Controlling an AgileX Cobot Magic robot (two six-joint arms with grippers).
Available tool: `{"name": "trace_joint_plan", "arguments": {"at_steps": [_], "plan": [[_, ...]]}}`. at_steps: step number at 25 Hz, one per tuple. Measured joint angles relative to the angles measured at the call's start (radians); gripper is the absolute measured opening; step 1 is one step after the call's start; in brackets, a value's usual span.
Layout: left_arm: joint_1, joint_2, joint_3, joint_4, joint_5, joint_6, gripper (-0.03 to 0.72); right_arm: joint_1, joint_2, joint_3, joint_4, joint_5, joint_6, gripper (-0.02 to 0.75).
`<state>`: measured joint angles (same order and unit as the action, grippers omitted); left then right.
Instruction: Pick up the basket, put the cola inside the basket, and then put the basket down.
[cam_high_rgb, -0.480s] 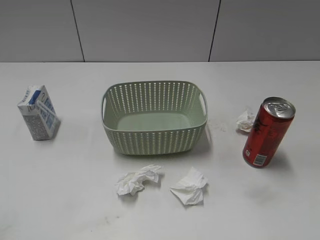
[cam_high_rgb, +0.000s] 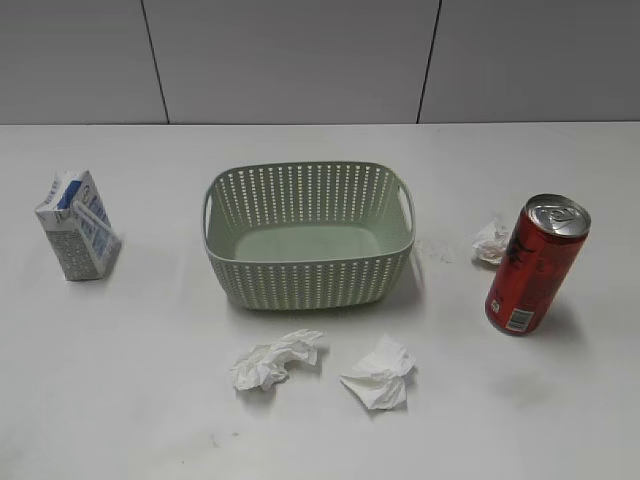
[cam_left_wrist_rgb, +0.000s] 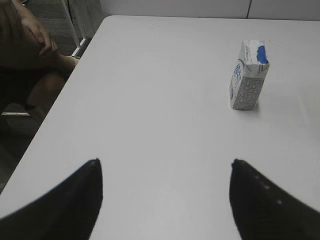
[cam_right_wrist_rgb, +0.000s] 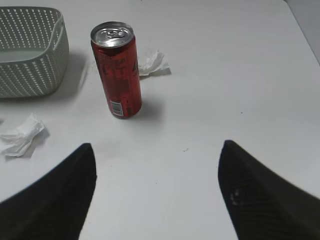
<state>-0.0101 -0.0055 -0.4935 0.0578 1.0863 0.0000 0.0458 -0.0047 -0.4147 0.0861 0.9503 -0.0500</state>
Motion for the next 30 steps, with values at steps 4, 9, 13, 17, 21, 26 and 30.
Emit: {"name": "trace_joint_plan", "arguments": {"at_steps": [4,9,13,17,21,26,30], "plan": [[0.000,0.000,0.000,0.000,0.000,0.000,0.587,0.000,0.000,0.000,0.000,0.000,0.000,0.586],[0.000,0.000,0.000,0.000,0.000,0.000,0.586,0.000,0.000,0.000,0.000,0.000,0.000,0.586],[0.000,0.000,0.000,-0.004,0.000,0.000,0.585,0.000,0.000,0.000,0.000,0.000,0.000,0.586],[0.000,0.024,-0.006,-0.011,-0.007,0.000,0.584,0.000,0.000,0.000,0.000,0.000,0.000,0.586],[0.000,0.137,-0.061,-0.014,-0.027,0.000,0.584,0.000,0.000,0.000,0.000,0.000,0.000,0.586],[-0.002,0.343,-0.147,-0.058,-0.041,0.000,0.584,0.000,0.000,0.000,0.000,0.000,0.000,0.586],[-0.039,0.505,-0.209,-0.114,-0.062,0.000,0.583,0.000,0.000,0.000,0.000,0.000,0.000,0.586]]}}
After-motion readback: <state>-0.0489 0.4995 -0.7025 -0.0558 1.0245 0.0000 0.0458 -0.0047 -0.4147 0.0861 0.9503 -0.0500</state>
